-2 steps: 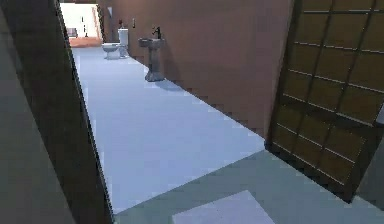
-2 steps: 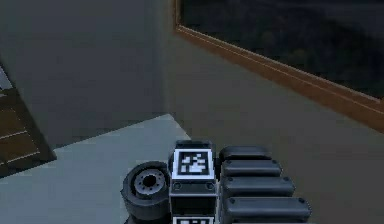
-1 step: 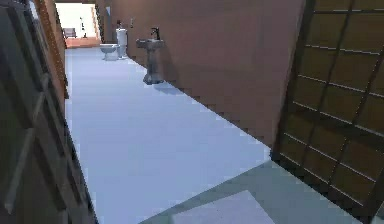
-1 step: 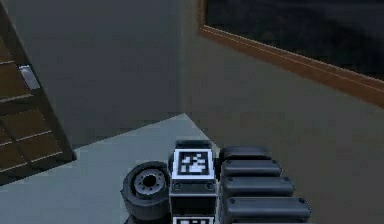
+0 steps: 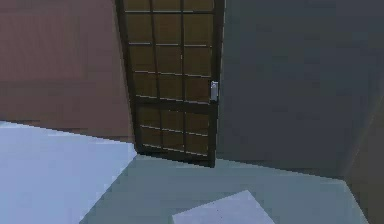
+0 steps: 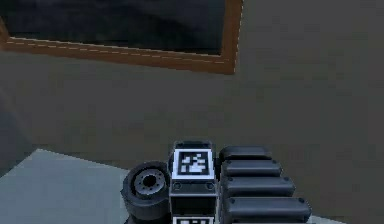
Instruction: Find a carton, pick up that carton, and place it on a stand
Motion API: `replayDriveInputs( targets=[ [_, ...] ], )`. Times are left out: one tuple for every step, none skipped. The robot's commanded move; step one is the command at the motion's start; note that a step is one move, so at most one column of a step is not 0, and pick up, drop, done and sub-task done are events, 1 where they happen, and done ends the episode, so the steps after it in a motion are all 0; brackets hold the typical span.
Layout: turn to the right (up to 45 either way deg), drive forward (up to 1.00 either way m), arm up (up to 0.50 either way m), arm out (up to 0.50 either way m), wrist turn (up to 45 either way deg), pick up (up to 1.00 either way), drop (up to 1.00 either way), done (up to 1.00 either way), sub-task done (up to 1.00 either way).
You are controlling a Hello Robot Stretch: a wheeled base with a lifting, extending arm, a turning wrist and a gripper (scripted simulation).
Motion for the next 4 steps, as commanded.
replayDriveInputs(
  targets=[
    [12.0,0.00,0.00,0.00,0.0,0.00,0.00,0.00,0.00],
    [0.0,0.05,0.00,0.00,0.0,0.00,0.00,0.00,0.00],
    [-45.0,0.00,0.00,0.00,0.0,0.00,0.00,0.00,0.00],
    [-21.0,0.00,0.00,0.00,0.0,0.00,0.00,0.00,0.00]
  ],
)
